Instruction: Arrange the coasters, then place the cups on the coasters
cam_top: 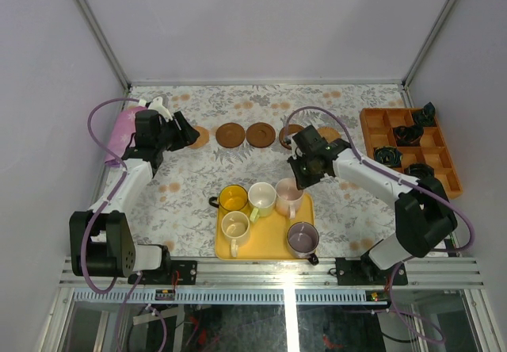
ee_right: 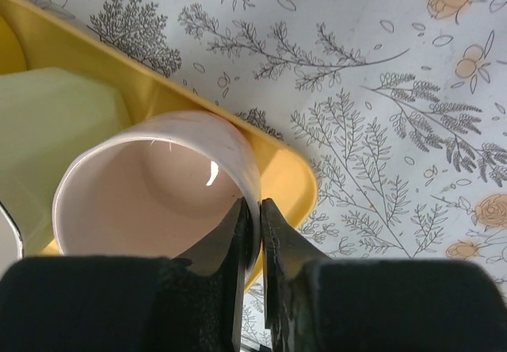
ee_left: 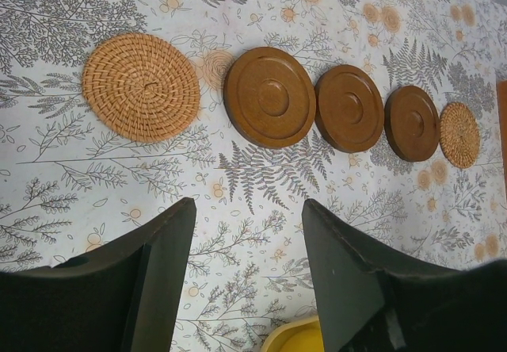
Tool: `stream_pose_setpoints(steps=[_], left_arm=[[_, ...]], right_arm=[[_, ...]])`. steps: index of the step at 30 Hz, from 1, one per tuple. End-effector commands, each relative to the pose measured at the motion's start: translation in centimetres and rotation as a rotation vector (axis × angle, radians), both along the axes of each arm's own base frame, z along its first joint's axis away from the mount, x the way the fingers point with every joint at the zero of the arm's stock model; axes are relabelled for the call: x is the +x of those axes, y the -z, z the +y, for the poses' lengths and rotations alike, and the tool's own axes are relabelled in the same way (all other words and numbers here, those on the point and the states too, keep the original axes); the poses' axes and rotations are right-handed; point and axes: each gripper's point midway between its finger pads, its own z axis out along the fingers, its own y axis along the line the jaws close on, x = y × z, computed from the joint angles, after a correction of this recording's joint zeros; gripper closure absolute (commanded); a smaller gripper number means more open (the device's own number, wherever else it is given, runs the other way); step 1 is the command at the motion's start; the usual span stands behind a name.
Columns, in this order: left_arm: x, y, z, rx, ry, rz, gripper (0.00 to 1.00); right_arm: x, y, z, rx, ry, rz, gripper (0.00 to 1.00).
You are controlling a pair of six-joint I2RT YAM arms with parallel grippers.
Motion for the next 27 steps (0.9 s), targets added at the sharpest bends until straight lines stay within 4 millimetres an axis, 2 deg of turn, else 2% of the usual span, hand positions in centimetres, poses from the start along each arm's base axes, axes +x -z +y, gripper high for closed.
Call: stream_pose_setpoints(steps=[1, 9, 10, 12, 15, 22, 24, 27], left_arm=[[0.2, -0.3, 0.0, 0.029, 0.008, -0.018, 0.43], [0.3, 0.0, 0.1, 0.029, 0.005, -0.013, 0.43], [0.4, -0.1, 0.1, 0.029, 0.005, -0.015, 0.43], [0.4, -0.1, 0.1, 0.028, 0.005, -0.015, 0.43], [0.5, -0.1, 0.1, 0.029, 0.004, -0.016, 0.43], [0.4, 0.3, 0.0, 0.024, 0.009, -0.003, 0.43], [0.4, 0.4, -0.1, 0.022, 0.012, 0.001, 0.43], [0.5, 0.5, -0.2, 0.018, 0.016, 0.004, 0.43]], right_arm=[[4.5, -2.9, 2.3, 0.046, 0.003, -0.171, 0.99], [4.0, -4.0, 1.7, 0.025, -0.027, -0.188, 0.99], [3.8, -4.1, 1.7, 0.025, -0.036, -0.190, 0.93], [3.7, -4.5, 1.8, 0.029, -0.043, -0.196, 0.76], [3.4, -5.3, 1.8, 0.043, -0.032, -0.201, 0.65], [1.9, -7.9, 0.7, 0.069, 0.004, -0.228, 0.51], [0.7, -8.5, 0.4, 0.091, 0.002, -0.214, 0.46], [-1.5, -8.2, -0.8, 0.087, 0.003, -0.171, 0.40]])
